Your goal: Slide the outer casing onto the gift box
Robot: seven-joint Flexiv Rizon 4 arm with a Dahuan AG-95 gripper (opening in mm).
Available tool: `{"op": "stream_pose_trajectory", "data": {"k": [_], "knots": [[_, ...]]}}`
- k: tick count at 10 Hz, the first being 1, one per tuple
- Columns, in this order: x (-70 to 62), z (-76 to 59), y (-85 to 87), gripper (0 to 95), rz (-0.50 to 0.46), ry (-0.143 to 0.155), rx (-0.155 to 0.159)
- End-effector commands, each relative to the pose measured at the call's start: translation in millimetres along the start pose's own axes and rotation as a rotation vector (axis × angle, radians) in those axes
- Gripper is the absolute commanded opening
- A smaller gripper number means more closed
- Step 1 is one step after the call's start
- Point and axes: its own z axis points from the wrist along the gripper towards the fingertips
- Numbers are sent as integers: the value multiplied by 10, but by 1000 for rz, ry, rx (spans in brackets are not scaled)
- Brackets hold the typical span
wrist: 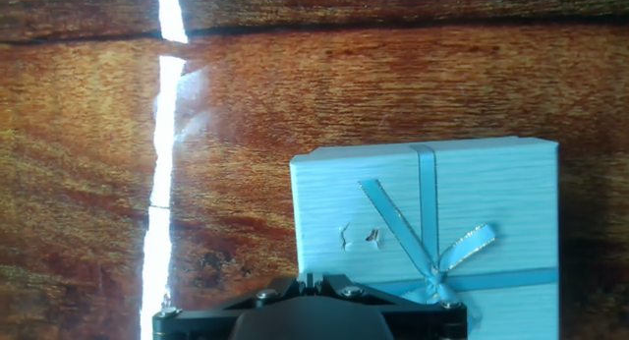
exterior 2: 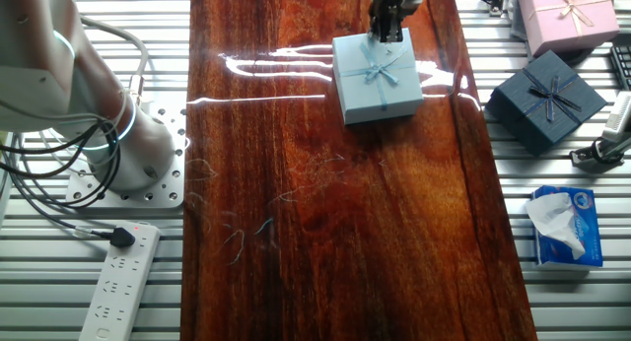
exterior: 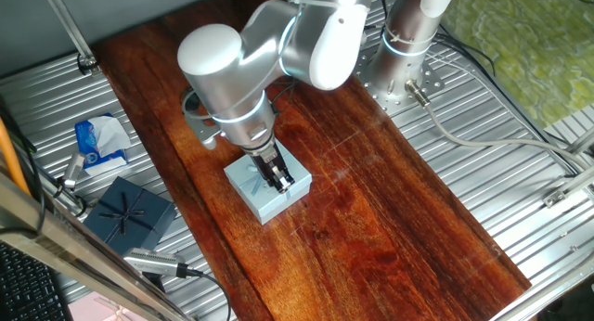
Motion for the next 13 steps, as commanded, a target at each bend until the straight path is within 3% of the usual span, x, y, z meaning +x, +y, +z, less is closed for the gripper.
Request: {"op": "stream_pose_trajectory", "data": {"k": [1,8,13], "knots": [[-5,23,-13,0,-3,-6,1],[-30,195,-61,0,-2,-34,2],[-26,227,-69,0,-2,-35,5]]}}
